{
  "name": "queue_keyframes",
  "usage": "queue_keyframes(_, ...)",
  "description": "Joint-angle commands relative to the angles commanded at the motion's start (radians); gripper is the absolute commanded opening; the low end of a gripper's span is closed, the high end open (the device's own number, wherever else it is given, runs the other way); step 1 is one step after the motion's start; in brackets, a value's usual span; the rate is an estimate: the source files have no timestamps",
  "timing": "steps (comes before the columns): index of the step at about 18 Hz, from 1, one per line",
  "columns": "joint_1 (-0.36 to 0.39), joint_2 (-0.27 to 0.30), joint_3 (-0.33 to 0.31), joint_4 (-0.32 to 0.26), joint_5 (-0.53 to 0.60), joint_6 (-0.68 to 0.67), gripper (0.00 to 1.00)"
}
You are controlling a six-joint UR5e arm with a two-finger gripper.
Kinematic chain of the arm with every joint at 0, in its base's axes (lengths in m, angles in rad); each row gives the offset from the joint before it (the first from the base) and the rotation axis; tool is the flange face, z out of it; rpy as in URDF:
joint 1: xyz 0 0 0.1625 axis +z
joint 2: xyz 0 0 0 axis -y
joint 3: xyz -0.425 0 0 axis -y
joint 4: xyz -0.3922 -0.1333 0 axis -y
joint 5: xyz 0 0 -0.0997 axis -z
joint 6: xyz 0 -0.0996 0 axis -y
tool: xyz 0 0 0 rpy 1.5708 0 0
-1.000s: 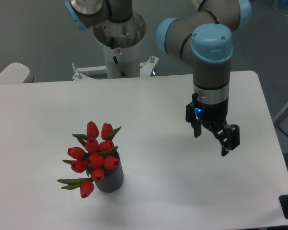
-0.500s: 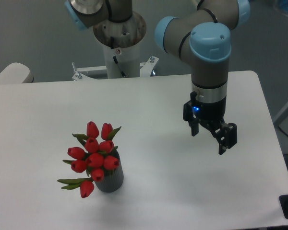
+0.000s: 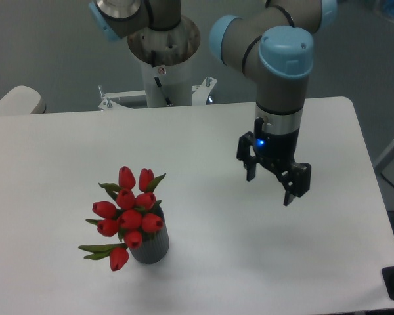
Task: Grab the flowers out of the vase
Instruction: 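Move the open gripper toward the red tulip stems above the vase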
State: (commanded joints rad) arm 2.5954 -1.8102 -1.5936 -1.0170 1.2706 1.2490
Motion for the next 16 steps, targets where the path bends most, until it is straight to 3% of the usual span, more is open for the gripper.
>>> queue_keyframes(5, 0.031, 0.057, -0.136, 0.011, -0.25, -0.063, 1.0)
queue_keyframes(8, 0.012, 0.069, -0.172, 0.017, -0.29, -0.062, 1.0)
queue_keyframes(13, 0.012, 0.071, -0.235, 0.049, -0.514, -0.063, 1.0)
queue_keyframes(16, 0.009, 0.066, -0.273, 0.125, -0.56, -0.056, 1.0)
